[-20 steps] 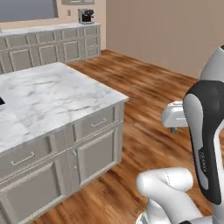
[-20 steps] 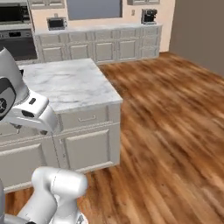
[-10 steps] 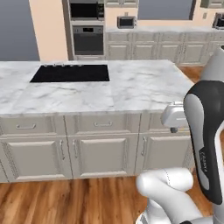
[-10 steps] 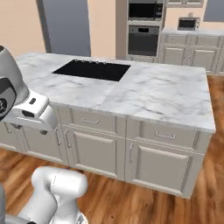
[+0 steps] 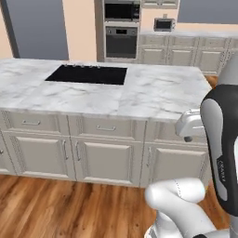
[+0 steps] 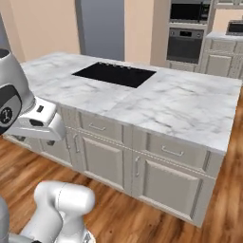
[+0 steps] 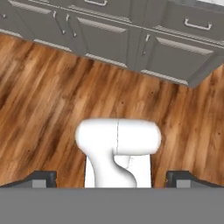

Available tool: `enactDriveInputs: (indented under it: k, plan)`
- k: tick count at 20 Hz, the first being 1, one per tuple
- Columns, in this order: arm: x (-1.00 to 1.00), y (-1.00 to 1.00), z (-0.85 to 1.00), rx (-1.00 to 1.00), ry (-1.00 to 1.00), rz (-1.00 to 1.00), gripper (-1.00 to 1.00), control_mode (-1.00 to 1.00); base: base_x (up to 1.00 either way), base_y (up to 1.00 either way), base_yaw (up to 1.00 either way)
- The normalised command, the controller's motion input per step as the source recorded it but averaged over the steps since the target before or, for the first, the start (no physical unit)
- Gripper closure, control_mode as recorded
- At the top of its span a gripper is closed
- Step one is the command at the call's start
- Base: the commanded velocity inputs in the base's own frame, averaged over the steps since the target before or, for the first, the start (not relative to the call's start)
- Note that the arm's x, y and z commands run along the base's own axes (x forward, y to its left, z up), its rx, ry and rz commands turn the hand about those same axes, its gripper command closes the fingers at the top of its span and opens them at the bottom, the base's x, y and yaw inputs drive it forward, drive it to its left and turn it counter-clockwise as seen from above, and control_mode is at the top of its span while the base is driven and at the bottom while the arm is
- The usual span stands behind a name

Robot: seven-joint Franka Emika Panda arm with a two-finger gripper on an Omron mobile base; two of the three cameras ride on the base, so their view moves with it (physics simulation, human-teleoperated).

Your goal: Navigate to the stove.

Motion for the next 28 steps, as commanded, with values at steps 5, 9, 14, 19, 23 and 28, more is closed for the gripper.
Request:
enactDriveInputs:
  k: [5,9,14,19,23,28]
  plan:
    - [0.00,0.00,0.00,0.00,0.00,0.00,-1.00,1.00,0.00,-0.98,0.24]
    - [0.00,0.00,0.00,0.00,0.00,0.00,-1.00,1.00,0.00,-1.00,0.12]
    - [0.00,0.00,0.00,0.00,0.00,0.00,-1.00,1.00,0.04,-1.00,0.03]
    - [0.00,0.00,0.00,0.00,0.00,0.00,-1.00,1.00,0.33,-1.00,0.00]
    - [0.00,0.00,0.00,0.00,0.00,0.00,-1.00,1.00,0.58,-1.00,-0.04]
    - [0.00,0.00,0.00,0.00,0.00,0.00,-1.00,1.00,0.48,-1.00,-0.23]
